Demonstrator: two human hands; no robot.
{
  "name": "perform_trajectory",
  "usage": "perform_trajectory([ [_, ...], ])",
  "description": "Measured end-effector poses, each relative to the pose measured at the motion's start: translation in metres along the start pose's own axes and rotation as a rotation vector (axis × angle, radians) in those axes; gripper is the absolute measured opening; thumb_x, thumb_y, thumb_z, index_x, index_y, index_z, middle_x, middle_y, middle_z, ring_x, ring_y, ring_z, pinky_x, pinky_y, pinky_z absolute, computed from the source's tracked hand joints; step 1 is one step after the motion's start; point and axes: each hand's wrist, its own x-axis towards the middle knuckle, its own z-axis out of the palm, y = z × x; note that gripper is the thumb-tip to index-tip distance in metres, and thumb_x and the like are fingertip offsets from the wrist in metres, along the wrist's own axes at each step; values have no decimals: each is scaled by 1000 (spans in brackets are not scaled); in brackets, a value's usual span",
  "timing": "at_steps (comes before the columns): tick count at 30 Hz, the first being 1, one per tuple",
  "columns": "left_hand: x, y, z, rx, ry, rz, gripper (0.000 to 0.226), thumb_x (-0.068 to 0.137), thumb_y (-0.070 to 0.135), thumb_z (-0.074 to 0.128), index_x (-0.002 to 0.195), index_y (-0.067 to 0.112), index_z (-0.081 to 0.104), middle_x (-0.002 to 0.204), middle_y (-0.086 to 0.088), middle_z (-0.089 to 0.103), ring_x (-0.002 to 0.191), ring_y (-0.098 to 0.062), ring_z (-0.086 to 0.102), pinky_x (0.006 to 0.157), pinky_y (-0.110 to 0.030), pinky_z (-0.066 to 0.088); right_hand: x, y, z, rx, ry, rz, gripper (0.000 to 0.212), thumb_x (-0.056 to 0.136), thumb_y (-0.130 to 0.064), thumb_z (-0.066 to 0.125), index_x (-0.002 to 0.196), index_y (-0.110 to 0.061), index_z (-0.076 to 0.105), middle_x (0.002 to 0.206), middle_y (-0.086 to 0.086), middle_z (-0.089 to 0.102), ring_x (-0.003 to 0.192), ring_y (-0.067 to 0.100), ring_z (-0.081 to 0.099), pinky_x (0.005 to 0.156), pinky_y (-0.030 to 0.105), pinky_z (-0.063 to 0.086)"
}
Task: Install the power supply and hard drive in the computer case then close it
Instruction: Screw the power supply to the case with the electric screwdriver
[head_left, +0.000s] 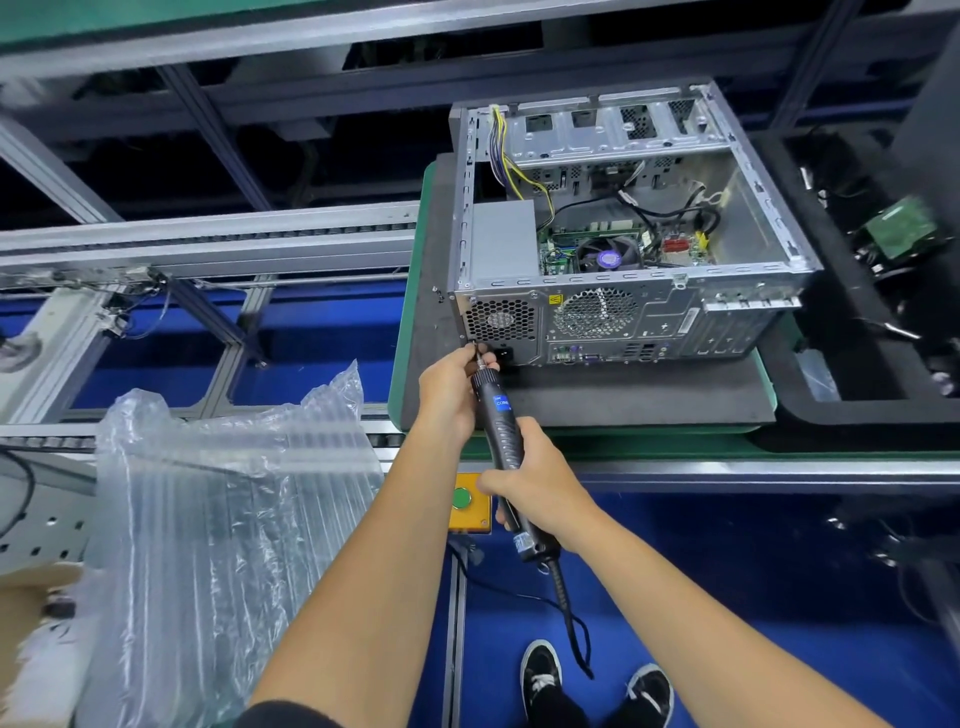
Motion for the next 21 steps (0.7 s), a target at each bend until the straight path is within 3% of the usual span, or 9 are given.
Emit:
perform_trajectory([
  [10, 2, -10, -6, 83, 41, -21, 12, 94, 4, 49, 87, 0, 57, 73, -9, 58, 59, -16, 55, 52, -22, 51, -4, 11, 8, 38, -6, 60, 44, 78, -7, 70, 109, -20, 41, 90, 11, 53, 49, 19, 55, 51, 33, 54],
  [21, 6, -10, -4, 60, 29, -26, 13, 95, 6, 48, 86, 1, 56, 74, -8, 55, 60, -16, 53, 51, -21, 50, 1, 11, 7, 47, -3, 56, 43, 77, -6, 69, 108, -21, 42, 89, 12, 52, 49, 20, 56, 52, 35, 54],
])
